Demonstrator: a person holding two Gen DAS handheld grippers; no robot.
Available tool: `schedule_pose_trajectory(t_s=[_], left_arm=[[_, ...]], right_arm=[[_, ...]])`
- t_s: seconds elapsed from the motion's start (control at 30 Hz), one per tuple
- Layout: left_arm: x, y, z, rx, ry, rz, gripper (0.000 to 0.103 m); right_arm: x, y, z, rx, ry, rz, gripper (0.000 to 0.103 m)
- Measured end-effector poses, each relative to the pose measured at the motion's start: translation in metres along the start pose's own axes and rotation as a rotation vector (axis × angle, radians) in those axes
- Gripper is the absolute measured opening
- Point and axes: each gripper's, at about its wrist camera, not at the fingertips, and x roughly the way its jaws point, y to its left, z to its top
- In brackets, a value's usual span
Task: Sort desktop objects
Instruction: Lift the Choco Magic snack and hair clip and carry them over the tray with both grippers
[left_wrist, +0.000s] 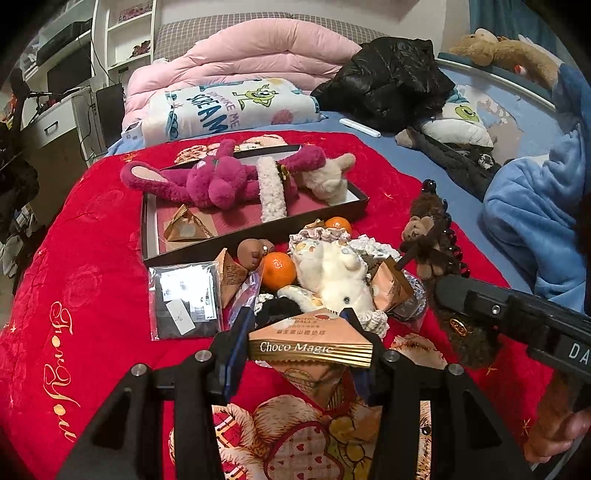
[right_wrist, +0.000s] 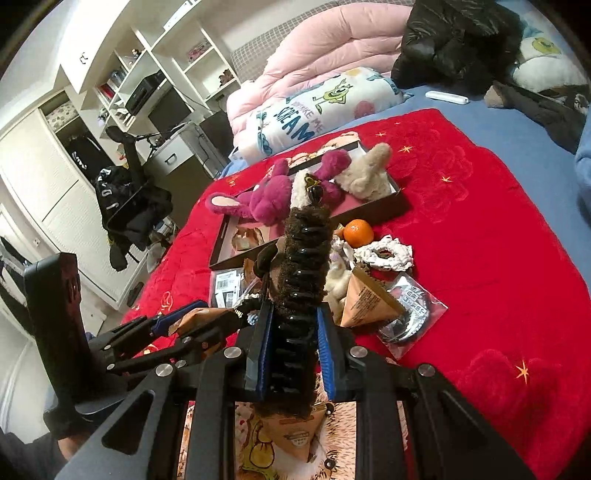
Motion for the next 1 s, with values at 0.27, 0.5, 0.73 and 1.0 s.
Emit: schedule_pose_trajectory(t_s=[0.27,0.5,0.73,1.0], left_arm=[[-0.002,0.009,0.005,-0.037,-0.019,0.018,0.049],[-0.006,0.034,0.013,-0.083,-0.058,0.063,0.049],[-0.007,0.065,0.034,-0.127,-0.068,0.108,0.049],[0.030,0.115,0.073,-0.253,-0.092,0.169,0.049]], right_arm=[[0.007,0.007,0.001,-0.024,0.007,0.007,0.021],[0.022,0.030,-0.002,-0.125,-0.013,-0.058,0.021],[0.033,0.063,0.013,-0.179,-0.043,-0.064,0.021],[0.089,0.075,0.051,-0.187,-0.015,-0.043,0.021]])
